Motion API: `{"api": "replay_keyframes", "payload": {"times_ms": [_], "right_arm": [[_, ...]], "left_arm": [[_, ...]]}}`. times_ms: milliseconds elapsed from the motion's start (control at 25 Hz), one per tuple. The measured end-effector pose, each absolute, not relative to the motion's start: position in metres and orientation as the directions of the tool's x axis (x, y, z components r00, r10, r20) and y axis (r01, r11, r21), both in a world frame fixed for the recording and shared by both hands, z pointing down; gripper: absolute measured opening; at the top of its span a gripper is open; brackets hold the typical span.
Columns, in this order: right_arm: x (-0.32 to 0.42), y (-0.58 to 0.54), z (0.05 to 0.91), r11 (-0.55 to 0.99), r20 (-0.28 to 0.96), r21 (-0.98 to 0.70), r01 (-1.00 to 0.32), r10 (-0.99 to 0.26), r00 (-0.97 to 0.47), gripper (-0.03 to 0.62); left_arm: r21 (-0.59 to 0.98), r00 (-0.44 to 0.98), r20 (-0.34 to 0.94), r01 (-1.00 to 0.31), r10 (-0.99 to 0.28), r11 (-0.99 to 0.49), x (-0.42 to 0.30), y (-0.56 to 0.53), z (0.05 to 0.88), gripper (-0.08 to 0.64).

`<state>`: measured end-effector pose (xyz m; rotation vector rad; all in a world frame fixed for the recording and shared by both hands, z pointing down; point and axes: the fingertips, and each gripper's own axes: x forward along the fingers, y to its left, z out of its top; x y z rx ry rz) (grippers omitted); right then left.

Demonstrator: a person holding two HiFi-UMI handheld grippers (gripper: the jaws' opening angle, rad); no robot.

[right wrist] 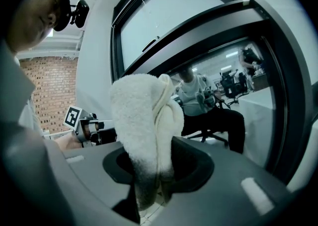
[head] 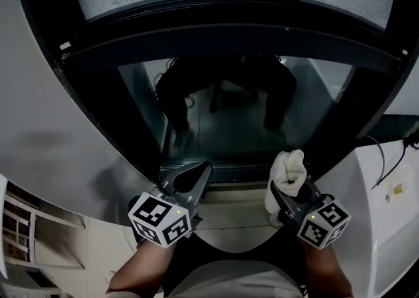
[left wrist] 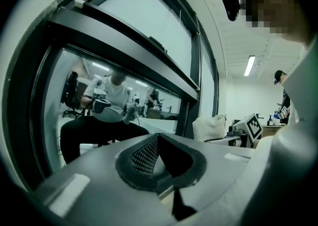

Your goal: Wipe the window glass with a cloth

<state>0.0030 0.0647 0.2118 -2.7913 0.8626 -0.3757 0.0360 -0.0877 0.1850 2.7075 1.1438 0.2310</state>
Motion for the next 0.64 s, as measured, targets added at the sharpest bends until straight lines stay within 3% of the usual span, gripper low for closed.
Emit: {"api": "replay_keyframes", "payload": {"times_ms": [640], "right_arm": [[0.0053, 0.0605, 0.2182, -0.8, 0.182, -0.284, -0.529, -0.587, 0.789, 0.137]], "left_arm": [[0.24, 0.678, 0.084, 0.698, 0.731, -0.675, 0.0353, -0.0835, 0.1883, 0.017]]}}
